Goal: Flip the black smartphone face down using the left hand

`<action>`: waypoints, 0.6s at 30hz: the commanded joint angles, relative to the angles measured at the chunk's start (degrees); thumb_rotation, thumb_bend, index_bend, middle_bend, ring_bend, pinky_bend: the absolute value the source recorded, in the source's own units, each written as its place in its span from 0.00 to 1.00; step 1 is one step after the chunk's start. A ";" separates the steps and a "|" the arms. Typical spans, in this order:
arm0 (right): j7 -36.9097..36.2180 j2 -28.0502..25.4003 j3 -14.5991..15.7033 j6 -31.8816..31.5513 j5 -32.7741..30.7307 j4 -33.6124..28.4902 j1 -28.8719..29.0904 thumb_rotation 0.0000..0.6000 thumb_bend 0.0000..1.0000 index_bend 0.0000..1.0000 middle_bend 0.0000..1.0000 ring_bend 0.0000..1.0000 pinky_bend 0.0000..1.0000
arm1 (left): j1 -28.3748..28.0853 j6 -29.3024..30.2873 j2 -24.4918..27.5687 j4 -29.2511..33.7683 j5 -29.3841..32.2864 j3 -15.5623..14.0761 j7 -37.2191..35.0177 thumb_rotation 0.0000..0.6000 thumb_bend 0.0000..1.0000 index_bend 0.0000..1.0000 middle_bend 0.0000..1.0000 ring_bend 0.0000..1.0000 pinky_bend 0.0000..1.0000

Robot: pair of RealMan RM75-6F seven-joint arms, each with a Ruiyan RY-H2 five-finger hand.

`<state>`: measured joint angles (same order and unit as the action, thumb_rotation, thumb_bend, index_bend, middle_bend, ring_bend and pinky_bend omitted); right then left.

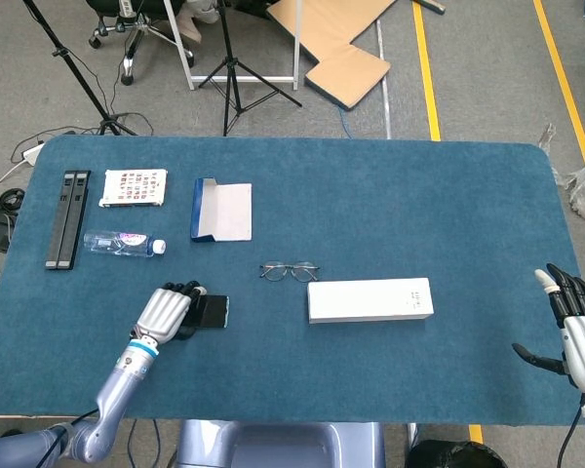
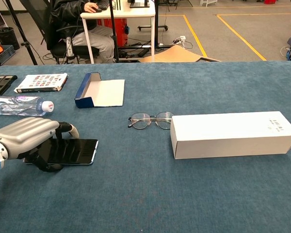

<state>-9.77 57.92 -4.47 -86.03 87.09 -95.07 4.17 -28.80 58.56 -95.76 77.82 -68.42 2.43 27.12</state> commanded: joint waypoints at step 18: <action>-0.12 -0.14 0.23 0.09 0.41 -0.32 0.02 1.00 0.00 0.02 0.00 0.00 0.00 | 2.50 0.02 12.57 17.98 0.98 -5.25 2.47 1.00 0.96 0.26 0.10 0.15 0.24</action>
<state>-9.88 57.77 -4.23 -85.94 87.50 -95.39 4.18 -26.36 59.28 -84.46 94.25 -68.70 -2.43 28.86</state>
